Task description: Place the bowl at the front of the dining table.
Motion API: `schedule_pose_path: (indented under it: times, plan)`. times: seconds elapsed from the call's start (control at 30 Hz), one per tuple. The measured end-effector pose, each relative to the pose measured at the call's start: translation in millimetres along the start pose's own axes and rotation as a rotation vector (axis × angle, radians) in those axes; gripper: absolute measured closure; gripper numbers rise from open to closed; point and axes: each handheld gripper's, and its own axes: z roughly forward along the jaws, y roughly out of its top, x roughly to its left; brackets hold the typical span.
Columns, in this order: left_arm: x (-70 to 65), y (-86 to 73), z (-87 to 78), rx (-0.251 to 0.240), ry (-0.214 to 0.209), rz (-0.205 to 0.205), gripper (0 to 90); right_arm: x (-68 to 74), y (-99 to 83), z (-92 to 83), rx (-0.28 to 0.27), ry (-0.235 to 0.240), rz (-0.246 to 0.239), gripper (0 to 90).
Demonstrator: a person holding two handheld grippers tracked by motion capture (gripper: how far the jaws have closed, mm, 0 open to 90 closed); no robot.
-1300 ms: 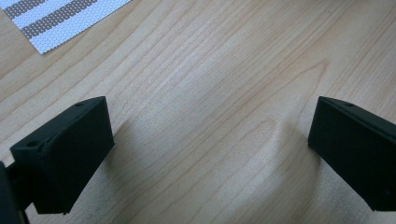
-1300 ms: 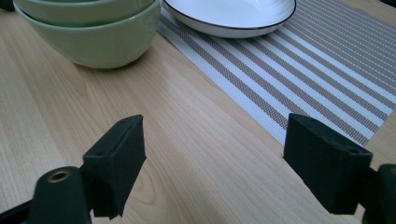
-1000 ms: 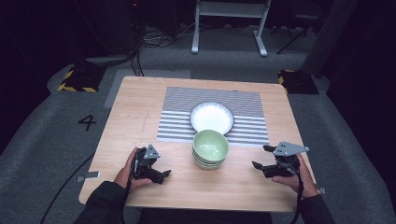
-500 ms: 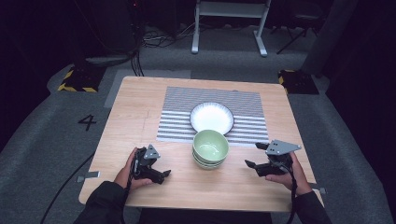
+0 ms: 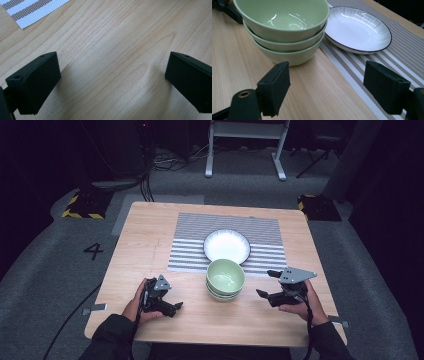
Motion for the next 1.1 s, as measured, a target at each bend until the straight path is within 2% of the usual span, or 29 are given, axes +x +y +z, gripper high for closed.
schedule_pose_path:
  times: [0.37,0.97,1.1]
  plan:
    - [0.0,0.1,-0.1,0.002,-0.001,0.0,0.1,7.2,18.5,4.0,-0.036,0.045,-0.019,21.4]
    - [0.1,0.1,-0.2,0.002,-0.001,0.0,0.1,20.1,33.3,15.6,-0.028,0.097,-0.063,21.7]
    - [0.0,0.1,-0.1,0.001,-0.002,0.0,0.1,23.3,36.2,19.5,-0.027,0.115,-0.061,21.6]
